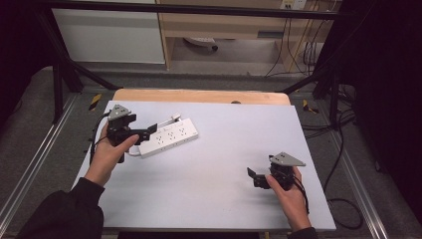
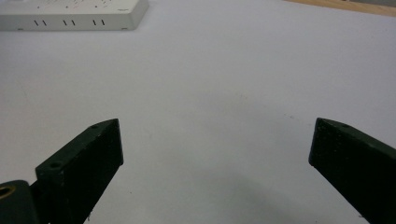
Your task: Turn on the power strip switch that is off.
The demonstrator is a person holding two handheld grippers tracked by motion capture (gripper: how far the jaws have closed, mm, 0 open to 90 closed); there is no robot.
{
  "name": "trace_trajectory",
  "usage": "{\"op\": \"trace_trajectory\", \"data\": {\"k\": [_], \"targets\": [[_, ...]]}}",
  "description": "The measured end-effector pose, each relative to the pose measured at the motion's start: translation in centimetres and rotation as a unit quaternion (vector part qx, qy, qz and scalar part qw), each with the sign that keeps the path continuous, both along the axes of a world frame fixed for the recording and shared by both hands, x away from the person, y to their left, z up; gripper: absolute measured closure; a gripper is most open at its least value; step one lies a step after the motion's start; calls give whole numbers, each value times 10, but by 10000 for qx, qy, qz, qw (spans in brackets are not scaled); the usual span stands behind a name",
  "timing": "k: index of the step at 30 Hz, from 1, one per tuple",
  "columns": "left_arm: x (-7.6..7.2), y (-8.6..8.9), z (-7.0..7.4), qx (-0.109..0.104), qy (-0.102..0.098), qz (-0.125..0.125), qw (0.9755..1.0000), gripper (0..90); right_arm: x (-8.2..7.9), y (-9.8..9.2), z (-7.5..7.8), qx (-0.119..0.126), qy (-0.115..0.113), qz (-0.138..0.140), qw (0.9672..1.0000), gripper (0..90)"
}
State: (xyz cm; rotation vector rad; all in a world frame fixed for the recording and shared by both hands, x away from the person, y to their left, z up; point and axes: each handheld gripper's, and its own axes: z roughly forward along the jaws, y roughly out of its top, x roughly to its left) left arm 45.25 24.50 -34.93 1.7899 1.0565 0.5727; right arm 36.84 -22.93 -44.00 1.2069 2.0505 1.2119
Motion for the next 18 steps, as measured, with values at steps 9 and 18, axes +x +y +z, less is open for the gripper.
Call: {"op": "trace_trajectory", "data": {"k": [9,18], "targets": [[6,-8,-1,34,-34,-38,10000,81,1,1,1,75,20,-47,10000,35],[15,-19,-4,71,25,-27,10000,82,0,2,0,36,-2,-10,10000,34]]}}
